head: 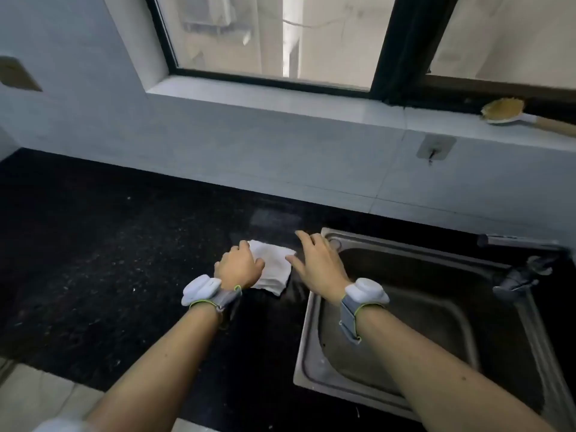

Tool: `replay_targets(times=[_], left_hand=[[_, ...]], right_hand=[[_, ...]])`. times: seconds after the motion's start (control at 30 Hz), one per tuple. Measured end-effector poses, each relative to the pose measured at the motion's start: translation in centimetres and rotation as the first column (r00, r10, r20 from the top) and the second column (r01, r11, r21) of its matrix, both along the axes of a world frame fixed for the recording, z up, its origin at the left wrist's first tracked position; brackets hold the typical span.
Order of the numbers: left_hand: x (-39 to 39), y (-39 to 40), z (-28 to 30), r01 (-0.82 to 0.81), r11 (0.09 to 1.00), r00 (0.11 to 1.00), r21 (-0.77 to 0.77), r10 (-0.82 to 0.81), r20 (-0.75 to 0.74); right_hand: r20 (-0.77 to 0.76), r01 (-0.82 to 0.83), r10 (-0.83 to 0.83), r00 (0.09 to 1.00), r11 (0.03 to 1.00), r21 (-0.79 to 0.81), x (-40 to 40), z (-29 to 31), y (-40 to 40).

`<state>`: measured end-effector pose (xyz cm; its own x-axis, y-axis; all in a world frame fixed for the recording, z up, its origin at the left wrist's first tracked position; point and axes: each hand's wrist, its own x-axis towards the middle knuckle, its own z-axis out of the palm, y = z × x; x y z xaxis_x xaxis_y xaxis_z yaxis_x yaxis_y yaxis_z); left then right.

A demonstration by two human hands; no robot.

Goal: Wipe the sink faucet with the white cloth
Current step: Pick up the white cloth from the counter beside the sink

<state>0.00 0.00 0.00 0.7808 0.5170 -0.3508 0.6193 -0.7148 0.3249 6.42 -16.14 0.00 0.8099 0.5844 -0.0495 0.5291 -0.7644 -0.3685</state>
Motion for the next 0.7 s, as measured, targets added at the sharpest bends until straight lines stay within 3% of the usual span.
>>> replay_targets(times=[0.13, 0.47, 0.7], left_hand=[[0.0, 0.5, -2.3, -0.018, 0.999, 1.000, -0.029, 0.018, -0.016], [1.3, 2.9, -5.4, 0.014, 0.999, 0.999, -0.034, -0.015, -0.041], [1.1, 4.2, -6.3, 0.029, 0.996, 1.000, -0.079, -0.028, 0.007]], right_hand=[[-0.124, 0.060, -0.061, 0.990, 0.998, -0.014, -0.2, -2.5, 0.7], [-0.269, 0.137, -0.144, 0.952, 0.990, -0.044, -0.2, -5.5, 3.9], [-0.509, 0.504, -0.375, 0.775, 0.852, 0.140, 0.2, -5.9, 6.3]])
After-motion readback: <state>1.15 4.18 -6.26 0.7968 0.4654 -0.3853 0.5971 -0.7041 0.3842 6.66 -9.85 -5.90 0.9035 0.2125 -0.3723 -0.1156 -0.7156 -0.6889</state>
